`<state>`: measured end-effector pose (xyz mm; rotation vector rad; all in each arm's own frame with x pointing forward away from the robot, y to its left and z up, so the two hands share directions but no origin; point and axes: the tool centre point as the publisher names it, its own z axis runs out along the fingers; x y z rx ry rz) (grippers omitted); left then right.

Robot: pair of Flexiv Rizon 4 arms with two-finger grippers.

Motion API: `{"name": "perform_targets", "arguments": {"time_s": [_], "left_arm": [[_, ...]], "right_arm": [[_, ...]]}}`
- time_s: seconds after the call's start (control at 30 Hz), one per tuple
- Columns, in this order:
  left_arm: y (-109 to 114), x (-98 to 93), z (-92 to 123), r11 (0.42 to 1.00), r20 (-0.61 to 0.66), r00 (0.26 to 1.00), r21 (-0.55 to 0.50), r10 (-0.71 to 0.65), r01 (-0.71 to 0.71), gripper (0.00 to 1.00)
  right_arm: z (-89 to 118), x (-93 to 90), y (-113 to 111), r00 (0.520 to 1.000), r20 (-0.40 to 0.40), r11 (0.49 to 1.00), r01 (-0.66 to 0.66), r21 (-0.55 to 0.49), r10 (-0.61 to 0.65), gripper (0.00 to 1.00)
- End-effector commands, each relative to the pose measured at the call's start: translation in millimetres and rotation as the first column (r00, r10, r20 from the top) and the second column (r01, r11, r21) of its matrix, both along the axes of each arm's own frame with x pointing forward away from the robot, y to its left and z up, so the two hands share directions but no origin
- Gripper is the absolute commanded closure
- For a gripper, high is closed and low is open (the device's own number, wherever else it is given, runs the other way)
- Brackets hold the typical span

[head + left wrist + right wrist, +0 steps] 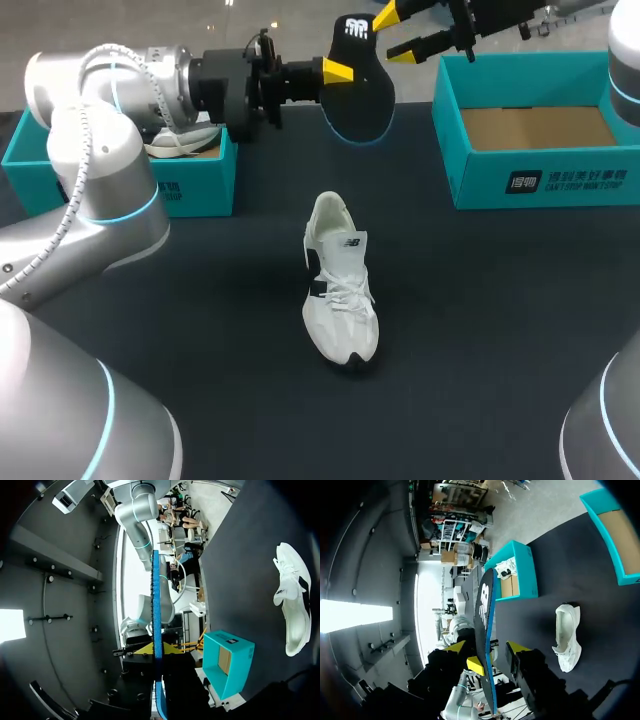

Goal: Take the shoe out of the shoebox, open the shoe tongue, remove and reinsert the insole, then place the shoe into the shoebox

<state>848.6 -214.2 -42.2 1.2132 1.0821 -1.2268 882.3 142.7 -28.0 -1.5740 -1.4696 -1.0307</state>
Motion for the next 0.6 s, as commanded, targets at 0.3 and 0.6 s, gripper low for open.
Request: {"name": "perform_targets", "arguments": {"time_s": [0.3, 0.6], "left_arm": [[6.8, 0.9, 5.3, 1.000, -0.007, 1.000, 0.000, 0.012, -0.012, 1.00], [5.1, -2.6, 13.7, 1.000, -0.005, 1.000, -0.002, -0.010, 0.010, 1.00]], "right_arm": [[-14.1, -31.8, -37.6, 0.970, 0.164, 0.977, 0.156, 0.144, -0.179, 0.00], [-13.6, -31.9, -41.1, 0.964, 0.166, 0.973, 0.183, 0.141, -0.205, 0.00]]}}
